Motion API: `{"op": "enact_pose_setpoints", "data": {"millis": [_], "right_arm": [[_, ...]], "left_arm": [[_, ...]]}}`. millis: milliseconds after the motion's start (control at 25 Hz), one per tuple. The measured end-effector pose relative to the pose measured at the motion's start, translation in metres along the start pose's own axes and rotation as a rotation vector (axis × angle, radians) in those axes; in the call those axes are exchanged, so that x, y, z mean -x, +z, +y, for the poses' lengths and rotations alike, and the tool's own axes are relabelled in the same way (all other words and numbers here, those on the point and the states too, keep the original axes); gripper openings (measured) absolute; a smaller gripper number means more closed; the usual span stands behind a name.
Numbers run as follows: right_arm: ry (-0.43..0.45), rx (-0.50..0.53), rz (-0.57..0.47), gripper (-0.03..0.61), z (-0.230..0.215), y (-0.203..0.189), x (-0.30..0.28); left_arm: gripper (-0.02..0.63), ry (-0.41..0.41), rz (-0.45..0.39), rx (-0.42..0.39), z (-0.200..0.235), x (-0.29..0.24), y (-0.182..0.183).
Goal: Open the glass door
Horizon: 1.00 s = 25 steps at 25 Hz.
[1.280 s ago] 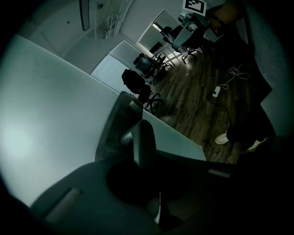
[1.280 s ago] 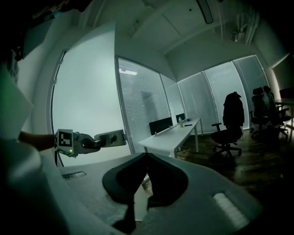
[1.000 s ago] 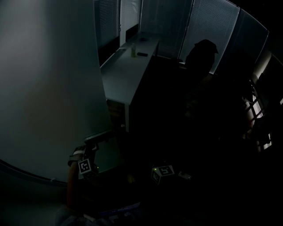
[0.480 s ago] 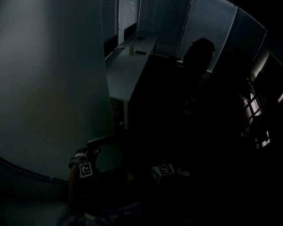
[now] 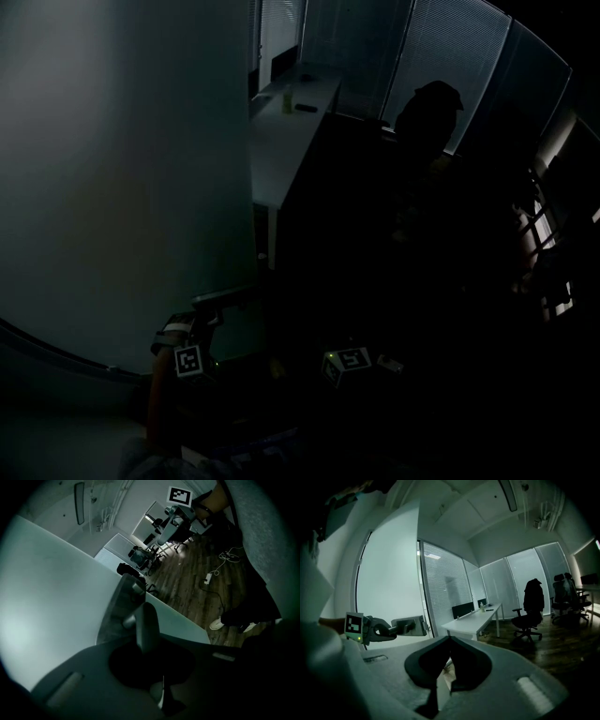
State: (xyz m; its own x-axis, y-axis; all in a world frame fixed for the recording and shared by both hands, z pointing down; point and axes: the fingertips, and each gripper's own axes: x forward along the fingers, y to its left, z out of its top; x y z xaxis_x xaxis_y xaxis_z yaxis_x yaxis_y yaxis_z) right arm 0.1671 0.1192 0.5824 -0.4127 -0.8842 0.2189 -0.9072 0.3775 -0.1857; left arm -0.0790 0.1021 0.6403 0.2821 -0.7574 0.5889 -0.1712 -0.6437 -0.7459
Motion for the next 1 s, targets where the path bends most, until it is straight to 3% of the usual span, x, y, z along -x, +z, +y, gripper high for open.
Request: {"op": "enact_pose_setpoints", "data": {"millis": [400,1000], "right_arm": [[-0.009,0.006,-0.011,0.002,0.008,0.002,0.025],[0.005,0.010,0.001,0.002,0.016,0.005,0.016]], "left_arm": [[0.003,0.001,-0.016,-0.020,-0.021,0.027,0.009],[0.003,-0.001,-0.052,-0.046,-0.025,0.036,0.018]]}}
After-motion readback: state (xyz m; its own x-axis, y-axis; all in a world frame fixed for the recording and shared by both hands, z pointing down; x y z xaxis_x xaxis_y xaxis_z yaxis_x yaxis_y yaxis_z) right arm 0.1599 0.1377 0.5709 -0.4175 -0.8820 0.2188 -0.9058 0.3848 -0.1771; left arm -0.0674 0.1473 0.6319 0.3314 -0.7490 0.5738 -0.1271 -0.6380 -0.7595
